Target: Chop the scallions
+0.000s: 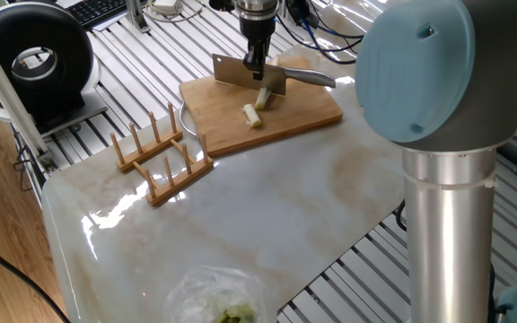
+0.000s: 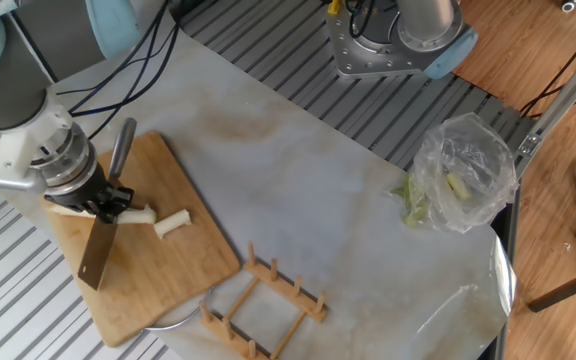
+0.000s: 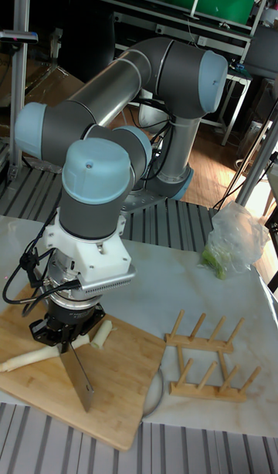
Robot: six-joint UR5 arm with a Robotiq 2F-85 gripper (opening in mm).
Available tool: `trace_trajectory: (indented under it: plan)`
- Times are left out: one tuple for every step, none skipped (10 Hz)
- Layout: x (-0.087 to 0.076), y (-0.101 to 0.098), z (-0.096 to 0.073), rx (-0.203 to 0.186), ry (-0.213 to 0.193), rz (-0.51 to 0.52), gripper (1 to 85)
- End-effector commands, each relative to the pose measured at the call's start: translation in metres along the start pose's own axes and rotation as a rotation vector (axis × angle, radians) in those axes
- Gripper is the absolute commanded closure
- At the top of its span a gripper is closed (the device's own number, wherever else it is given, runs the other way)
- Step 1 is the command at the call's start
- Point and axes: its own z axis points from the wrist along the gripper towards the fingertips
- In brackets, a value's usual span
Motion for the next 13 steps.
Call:
trace_trajectory:
  plan:
    - [0.001,-0.002,-0.006,-0.015,-0.009,-0.003,84.3]
    - [0.001,-0.002,-0.006,-0.018,-0.01,-0.003,84.3]
    - [0.001,-0.003,-0.002,-0.016,-0.017,-0.003,84.3]
    - [0.0,-0.002,0.003,-0.013,-0.028,0.002,84.3]
    - [0.0,-0.003,0.004,-0.011,-0.028,0.002,84.3]
    - [0.001,-0.004,0.001,-0.013,-0.022,-0.001,84.3]
    - [0.002,-0.004,-0.006,-0.023,-0.014,-0.006,84.3]
    - [0.002,-0.003,-0.01,-0.038,-0.013,-0.007,84.3]
    - [-0.001,0.0,-0.013,-0.055,-0.023,0.003,84.3]
    - [-0.007,0.004,-0.013,-0.07,-0.047,0.028,84.3]
    - [-0.014,0.004,-0.01,-0.075,-0.069,0.037,84.3]
    - [-0.018,0.003,-0.007,-0.072,-0.083,0.042,84.3]
    - [-0.021,0.002,-0.005,-0.07,-0.093,0.046,84.3]
